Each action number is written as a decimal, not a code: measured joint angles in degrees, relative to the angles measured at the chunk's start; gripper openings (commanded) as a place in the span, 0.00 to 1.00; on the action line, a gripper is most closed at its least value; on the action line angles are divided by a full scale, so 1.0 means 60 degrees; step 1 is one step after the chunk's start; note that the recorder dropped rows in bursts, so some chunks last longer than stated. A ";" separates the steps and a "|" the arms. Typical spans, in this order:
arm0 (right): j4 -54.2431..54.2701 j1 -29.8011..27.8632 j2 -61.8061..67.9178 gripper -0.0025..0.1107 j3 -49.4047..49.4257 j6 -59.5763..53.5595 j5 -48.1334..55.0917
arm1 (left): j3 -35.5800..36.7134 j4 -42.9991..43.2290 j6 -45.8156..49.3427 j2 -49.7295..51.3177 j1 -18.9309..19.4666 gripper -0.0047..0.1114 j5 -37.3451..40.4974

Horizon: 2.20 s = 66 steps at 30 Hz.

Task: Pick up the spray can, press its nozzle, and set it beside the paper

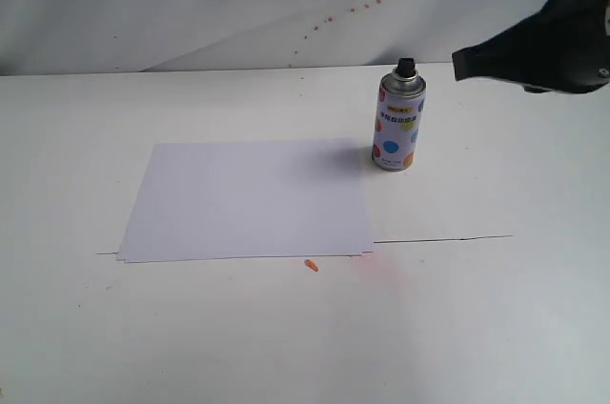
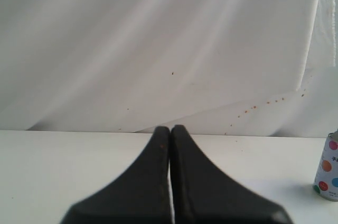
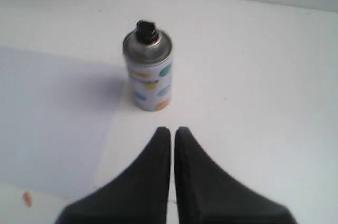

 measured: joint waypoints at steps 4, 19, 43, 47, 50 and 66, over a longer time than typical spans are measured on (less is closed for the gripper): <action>0.3177 0.0000 -0.0793 0.02 0.0352 -0.3157 0.0921 | 0.0000 0.0000 0.0000 0.0000 0.0000 0.04 0.0000; 0.2297 0.0023 -0.4528 0.02 0.1906 -0.3563 -0.0942 | 0.0000 0.0000 0.0000 0.0000 0.0000 0.04 0.0000; 0.2932 -0.1123 -1.0514 0.02 0.7399 -0.3586 -0.6296 | 0.0000 0.0000 0.0000 0.0000 0.0000 0.04 0.0000; 0.3030 -0.1123 -1.0950 0.02 0.7818 -0.3586 -0.5397 | 0.0000 0.0016 0.0000 0.0000 0.0000 0.04 0.0000; 0.3056 -0.1123 -1.1310 0.02 0.8098 -0.3586 -0.4717 | 0.0000 0.0016 0.0000 0.0000 0.0000 0.04 0.0000; 0.3056 -0.1123 -1.2547 0.02 0.9859 -0.3562 -0.4154 | 0.0000 0.0016 0.0000 0.0000 0.0000 0.04 0.0000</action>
